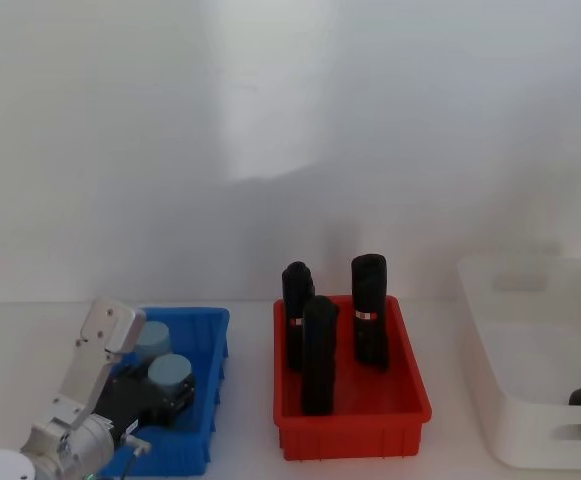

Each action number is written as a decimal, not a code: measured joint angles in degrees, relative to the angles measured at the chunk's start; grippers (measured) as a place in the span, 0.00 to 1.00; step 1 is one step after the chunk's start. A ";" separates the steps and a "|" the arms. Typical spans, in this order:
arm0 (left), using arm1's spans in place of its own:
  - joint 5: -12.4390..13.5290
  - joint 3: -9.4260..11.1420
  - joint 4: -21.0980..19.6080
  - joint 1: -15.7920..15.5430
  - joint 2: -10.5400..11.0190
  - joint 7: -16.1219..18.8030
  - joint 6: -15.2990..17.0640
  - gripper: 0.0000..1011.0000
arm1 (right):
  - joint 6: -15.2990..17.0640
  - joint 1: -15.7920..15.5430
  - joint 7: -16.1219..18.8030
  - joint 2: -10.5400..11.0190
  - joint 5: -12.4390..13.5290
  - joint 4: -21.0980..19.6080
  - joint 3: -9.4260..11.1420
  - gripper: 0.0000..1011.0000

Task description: Pick the cotton swabs from the blue box and place them into the white box.

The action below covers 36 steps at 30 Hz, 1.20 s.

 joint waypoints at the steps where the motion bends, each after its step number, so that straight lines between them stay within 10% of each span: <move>1: -0.08 -0.01 -0.18 0.00 -0.03 0.06 -0.25 0.66 | 0.00 0.00 0.00 0.00 0.00 0.00 0.00 0.99; 20: -2.35 -1.32 -9.28 0.24 -0.03 1.32 -7.39 0.66 | 0.16 0.47 0.54 -0.07 -0.24 0.76 0.01 0.99; 36: -5.15 -1.99 -16.21 -2.92 -2.13 -2.86 -13.72 0.66 | 0.37 3.50 9.33 -0.54 -2.30 4.60 -0.96 0.99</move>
